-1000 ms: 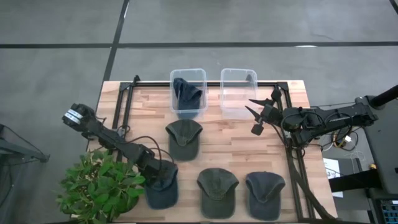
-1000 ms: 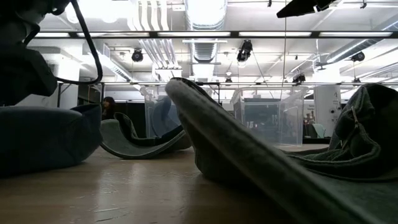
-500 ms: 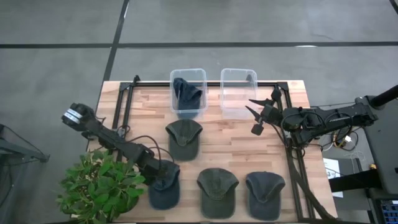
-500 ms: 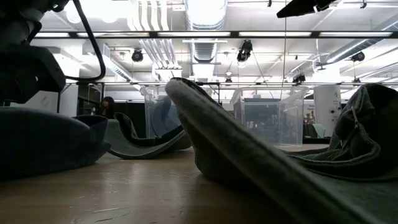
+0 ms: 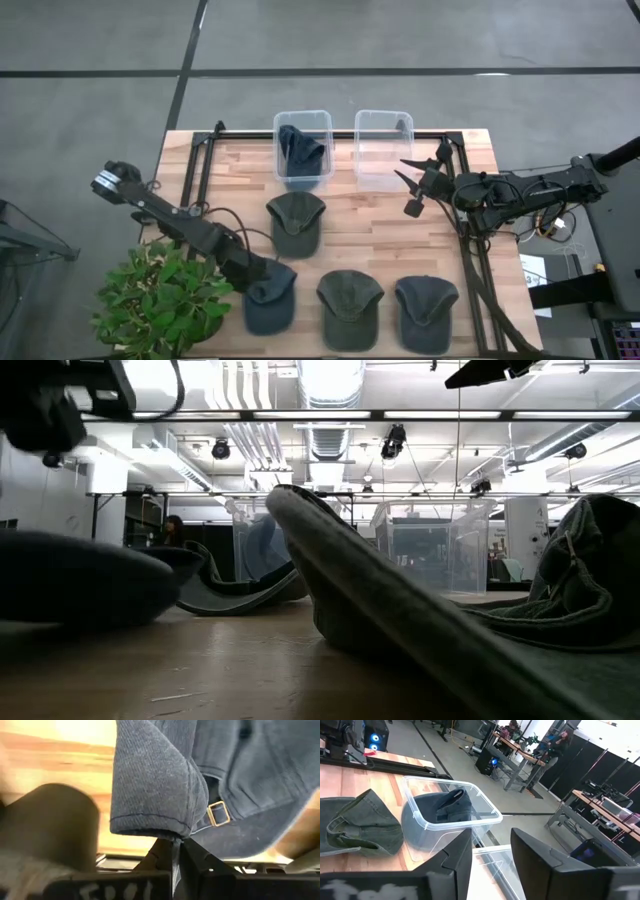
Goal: Pick & Place hat
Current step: Put the left blue cap into the left transparent bin
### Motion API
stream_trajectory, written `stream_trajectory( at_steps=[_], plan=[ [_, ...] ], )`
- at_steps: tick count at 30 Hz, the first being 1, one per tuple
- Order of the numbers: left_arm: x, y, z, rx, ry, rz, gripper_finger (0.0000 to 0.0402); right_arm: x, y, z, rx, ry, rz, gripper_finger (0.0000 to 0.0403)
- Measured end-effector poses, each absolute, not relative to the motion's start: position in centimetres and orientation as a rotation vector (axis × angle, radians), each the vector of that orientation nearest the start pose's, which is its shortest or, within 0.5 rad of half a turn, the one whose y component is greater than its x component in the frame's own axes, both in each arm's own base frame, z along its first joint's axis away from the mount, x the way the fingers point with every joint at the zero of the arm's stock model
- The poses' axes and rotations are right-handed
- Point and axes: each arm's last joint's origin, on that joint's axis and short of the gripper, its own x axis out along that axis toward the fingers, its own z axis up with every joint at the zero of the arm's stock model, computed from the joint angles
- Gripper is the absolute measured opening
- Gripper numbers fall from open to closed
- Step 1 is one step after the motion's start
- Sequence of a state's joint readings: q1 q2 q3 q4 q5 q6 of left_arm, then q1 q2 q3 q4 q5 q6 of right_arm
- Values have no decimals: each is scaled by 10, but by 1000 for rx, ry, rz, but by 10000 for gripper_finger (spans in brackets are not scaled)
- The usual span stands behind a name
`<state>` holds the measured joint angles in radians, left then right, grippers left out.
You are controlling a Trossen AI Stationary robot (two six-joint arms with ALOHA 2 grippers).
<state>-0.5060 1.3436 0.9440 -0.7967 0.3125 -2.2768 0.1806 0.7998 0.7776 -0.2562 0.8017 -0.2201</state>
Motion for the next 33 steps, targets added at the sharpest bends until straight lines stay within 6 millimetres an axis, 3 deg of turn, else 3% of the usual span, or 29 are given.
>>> stream_trajectory(
  at_steps=[16, 26, 33],
  plan=[
    [206, -121, 319, -1733, 1265, 851, 7, 168, 10, 323, -352, 318, -587, 134],
    [214, -106, 341, -1635, 896, 827, 7, 168, 10, 323, -352, 318, -587, 127],
    [228, -82, 346, -1429, 625, 799, 7, 168, 10, 323, -351, 317, -587, 129]
  ],
)
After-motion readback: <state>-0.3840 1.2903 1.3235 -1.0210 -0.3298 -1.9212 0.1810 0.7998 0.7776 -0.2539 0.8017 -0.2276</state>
